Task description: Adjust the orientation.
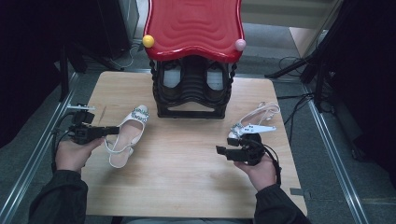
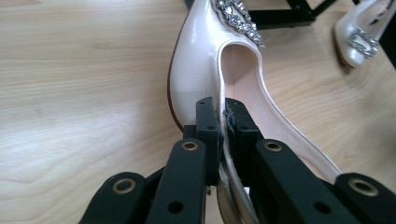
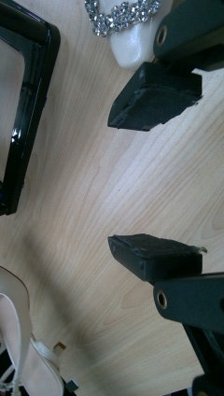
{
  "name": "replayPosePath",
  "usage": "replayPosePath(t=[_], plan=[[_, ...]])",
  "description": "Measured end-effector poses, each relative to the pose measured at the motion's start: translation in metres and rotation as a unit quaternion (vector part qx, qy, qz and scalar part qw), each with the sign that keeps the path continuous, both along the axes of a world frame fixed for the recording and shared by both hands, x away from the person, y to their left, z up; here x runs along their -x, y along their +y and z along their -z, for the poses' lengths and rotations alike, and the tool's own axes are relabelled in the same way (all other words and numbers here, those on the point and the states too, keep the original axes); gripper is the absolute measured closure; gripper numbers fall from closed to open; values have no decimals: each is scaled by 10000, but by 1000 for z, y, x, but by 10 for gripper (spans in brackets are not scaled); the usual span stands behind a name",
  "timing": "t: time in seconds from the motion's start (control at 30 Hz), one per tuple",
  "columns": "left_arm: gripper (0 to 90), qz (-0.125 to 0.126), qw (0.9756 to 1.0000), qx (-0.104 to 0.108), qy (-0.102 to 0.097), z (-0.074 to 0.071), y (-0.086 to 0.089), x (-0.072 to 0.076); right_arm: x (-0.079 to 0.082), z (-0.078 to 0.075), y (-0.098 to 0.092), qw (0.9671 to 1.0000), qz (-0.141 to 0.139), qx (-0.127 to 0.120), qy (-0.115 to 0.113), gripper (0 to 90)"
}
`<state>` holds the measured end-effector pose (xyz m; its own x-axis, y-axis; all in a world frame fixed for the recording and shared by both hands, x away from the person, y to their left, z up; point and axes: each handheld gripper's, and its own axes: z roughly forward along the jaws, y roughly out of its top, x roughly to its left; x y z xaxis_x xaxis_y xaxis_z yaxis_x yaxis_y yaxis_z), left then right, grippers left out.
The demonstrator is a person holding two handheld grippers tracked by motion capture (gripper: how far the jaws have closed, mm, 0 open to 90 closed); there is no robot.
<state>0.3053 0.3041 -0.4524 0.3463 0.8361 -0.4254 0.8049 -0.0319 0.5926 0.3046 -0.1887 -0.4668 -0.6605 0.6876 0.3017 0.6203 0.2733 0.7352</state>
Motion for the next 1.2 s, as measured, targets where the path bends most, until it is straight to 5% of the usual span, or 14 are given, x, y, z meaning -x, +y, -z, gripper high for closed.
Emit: replayPosePath(t=[0.67,1.2], plan=[[865,872,9961,66,-111,-1,-71,-6,8,2,2,9999,12,144,-85,372],[864,1497,9886,140,70,15,-124,-25,21,5,-7,9995,239,193,-70,379]])
